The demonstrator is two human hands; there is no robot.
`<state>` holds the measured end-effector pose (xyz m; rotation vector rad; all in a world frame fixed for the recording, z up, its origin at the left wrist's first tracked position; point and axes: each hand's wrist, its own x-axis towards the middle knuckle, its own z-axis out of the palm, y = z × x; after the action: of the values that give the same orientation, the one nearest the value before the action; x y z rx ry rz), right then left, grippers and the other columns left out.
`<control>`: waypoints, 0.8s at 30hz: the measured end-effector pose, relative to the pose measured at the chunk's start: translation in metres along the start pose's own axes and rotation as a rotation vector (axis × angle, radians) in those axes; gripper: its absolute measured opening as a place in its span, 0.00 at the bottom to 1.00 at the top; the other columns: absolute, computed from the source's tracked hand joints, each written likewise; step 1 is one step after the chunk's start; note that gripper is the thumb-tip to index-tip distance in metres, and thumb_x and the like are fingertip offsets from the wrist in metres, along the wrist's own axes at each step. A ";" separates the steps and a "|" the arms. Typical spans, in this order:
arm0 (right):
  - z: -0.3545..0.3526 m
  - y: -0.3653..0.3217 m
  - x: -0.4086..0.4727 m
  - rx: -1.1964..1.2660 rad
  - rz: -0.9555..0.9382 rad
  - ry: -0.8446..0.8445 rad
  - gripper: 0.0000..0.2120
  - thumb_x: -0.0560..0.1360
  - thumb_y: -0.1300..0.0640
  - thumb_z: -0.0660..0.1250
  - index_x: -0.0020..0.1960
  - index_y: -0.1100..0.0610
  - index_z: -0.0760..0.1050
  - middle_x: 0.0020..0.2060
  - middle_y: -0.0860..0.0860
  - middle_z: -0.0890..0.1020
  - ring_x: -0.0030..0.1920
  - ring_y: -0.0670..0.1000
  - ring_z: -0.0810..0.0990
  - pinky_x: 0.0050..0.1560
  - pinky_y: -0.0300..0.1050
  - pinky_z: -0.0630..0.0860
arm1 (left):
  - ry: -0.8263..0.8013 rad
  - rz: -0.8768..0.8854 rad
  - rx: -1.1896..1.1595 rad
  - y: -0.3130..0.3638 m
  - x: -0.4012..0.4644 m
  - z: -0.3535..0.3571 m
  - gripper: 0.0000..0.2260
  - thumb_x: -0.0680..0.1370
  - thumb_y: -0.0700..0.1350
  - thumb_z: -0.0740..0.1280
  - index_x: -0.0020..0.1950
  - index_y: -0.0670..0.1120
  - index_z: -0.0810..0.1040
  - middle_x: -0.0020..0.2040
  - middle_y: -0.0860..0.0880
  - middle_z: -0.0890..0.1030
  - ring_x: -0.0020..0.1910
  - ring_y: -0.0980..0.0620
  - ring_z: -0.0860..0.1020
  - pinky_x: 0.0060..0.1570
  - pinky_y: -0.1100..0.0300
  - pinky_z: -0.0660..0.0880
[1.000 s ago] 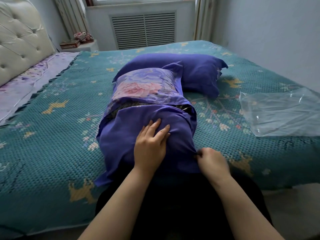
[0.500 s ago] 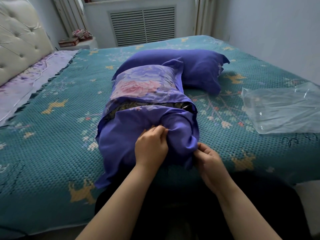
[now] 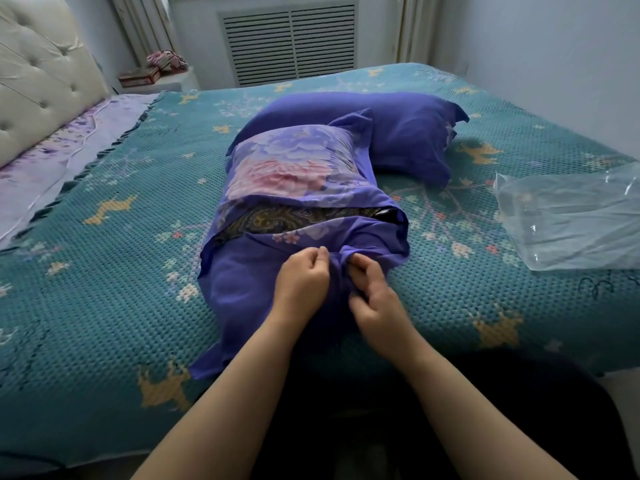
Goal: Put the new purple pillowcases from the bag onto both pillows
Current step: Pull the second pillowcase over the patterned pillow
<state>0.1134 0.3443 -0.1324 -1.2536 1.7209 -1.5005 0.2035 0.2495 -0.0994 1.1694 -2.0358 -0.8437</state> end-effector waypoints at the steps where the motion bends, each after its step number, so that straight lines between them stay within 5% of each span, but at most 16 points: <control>1: 0.004 0.001 -0.002 -0.115 -0.038 -0.029 0.25 0.72 0.66 0.57 0.68 0.58 0.64 0.64 0.50 0.75 0.65 0.44 0.73 0.68 0.38 0.65 | 0.025 -0.028 -0.082 -0.003 0.004 -0.001 0.19 0.80 0.44 0.61 0.29 0.46 0.65 0.27 0.48 0.71 0.30 0.49 0.70 0.35 0.55 0.63; 4: 0.008 0.001 -0.005 -0.265 -0.073 -0.052 0.32 0.66 0.61 0.55 0.71 0.60 0.61 0.67 0.52 0.73 0.69 0.51 0.69 0.72 0.50 0.62 | 0.091 -0.078 -0.267 -0.008 0.009 0.001 0.21 0.80 0.44 0.61 0.28 0.47 0.61 0.24 0.53 0.62 0.26 0.55 0.60 0.32 0.54 0.59; 10: 0.007 -0.002 0.000 -0.353 -0.050 -0.024 0.29 0.68 0.63 0.56 0.70 0.61 0.63 0.67 0.54 0.73 0.68 0.53 0.70 0.70 0.49 0.63 | 0.241 -0.053 -0.300 -0.007 0.000 0.002 0.20 0.80 0.45 0.62 0.28 0.47 0.61 0.22 0.54 0.62 0.25 0.57 0.59 0.29 0.56 0.59; 14: 0.001 0.003 0.001 -0.366 0.003 -0.004 0.29 0.69 0.66 0.57 0.70 0.60 0.63 0.67 0.56 0.73 0.67 0.56 0.71 0.68 0.44 0.64 | 0.326 0.102 -0.274 0.000 -0.016 0.006 0.15 0.79 0.46 0.60 0.33 0.44 0.69 0.27 0.51 0.70 0.28 0.56 0.65 0.31 0.61 0.63; 21: 0.001 0.000 0.016 -0.581 -0.393 0.065 0.31 0.64 0.61 0.52 0.66 0.69 0.67 0.59 0.64 0.78 0.62 0.58 0.70 0.65 0.45 0.62 | 0.163 0.041 -0.030 -0.005 0.003 -0.006 0.16 0.81 0.45 0.59 0.33 0.49 0.64 0.29 0.55 0.71 0.39 0.43 0.75 0.36 0.55 0.64; 24: 0.004 -0.010 0.028 -0.712 -0.201 -0.077 0.31 0.67 0.63 0.54 0.71 0.66 0.61 0.65 0.63 0.72 0.67 0.61 0.68 0.68 0.47 0.60 | 0.281 0.069 -0.073 -0.003 0.002 -0.006 0.13 0.81 0.47 0.58 0.36 0.48 0.68 0.32 0.52 0.74 0.39 0.41 0.76 0.36 0.56 0.63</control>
<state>0.1078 0.3178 -0.1192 -1.8463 2.2195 -0.9236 0.2087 0.2453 -0.0976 1.1034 -1.7910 -0.6729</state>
